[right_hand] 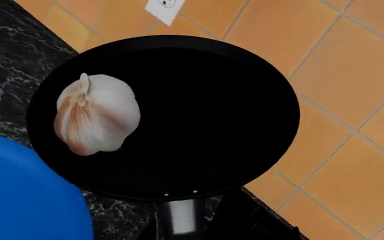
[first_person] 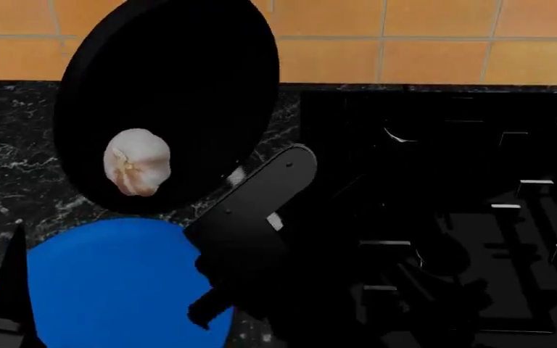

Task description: Pick up the pan and dump the vegetables in it onto the plate. Then return the pan to the stove.

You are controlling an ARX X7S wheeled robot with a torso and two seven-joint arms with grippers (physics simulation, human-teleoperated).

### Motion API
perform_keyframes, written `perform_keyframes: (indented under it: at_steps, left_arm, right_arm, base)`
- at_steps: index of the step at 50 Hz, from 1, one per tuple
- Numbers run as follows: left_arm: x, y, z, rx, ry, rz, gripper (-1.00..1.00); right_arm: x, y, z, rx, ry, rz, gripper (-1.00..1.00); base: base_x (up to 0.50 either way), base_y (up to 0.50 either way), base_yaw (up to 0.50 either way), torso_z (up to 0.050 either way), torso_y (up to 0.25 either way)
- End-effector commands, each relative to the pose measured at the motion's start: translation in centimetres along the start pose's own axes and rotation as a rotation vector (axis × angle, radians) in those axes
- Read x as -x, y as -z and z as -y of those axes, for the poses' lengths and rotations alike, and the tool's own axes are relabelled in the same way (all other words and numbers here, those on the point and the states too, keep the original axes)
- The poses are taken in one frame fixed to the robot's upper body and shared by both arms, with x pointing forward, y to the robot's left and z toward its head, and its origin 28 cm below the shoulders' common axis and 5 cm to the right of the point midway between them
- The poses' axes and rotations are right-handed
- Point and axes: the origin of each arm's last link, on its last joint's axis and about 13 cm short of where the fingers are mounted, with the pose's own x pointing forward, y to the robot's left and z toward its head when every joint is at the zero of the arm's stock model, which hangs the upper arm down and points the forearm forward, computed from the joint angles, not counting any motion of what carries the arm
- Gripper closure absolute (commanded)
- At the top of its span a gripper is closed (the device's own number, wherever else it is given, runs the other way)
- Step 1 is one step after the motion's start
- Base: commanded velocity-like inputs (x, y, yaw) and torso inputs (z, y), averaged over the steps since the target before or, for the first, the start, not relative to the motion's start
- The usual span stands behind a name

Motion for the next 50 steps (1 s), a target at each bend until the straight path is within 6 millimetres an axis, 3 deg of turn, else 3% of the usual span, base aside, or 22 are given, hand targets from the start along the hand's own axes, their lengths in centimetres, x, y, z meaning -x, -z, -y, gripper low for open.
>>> perform_keyframes:
  at_steps: [1, 22, 25, 40, 50]
  left_arm:
    - [0.2, 0.3, -0.1, 0.007, 0.001, -0.001, -1.0]
    - [0.4, 0.4, 0.1, 0.024, 0.023, -0.005, -1.0]
    - [0.4, 0.5, 0.1, 0.027, 0.022, -0.008, -1.0]
    - [0.0, 0.1, 0.4, 0.029, 0.016, -0.019, -1.0]
    - [-0.7, 0.7, 0.6, 0.038, 0.029, -0.03, -1.0]
  right_arm:
    - [0.6, -1.7, 0.9, 0.238, 0.193, 0.125, 1.0]
    - [1.0, -1.7, 0.7, 0.313, 0.235, 0.145, 1.0]
    - [1.0, -1.8, 1.4, 0.334, 0.315, 0.146, 1.0]
    - [1.2, -0.8, 6.3, 0.117, 0.51, 0.112, 1.0]
    - [1.3, 0.5, 6.4, 0.044, 0.464, 0.071, 1.0]
  base:
    - [0.0, 0.0, 0.0, 0.0, 0.0]
    - [0.0, 0.0, 0.0, 0.001, 0.003]
    - [0.0, 0.0, 0.0, 0.0, 0.003]
    - [0.0, 0.0, 0.0, 0.001, 0.003]
    - [-0.11, -0.3, 0.0, 0.001, 0.002]
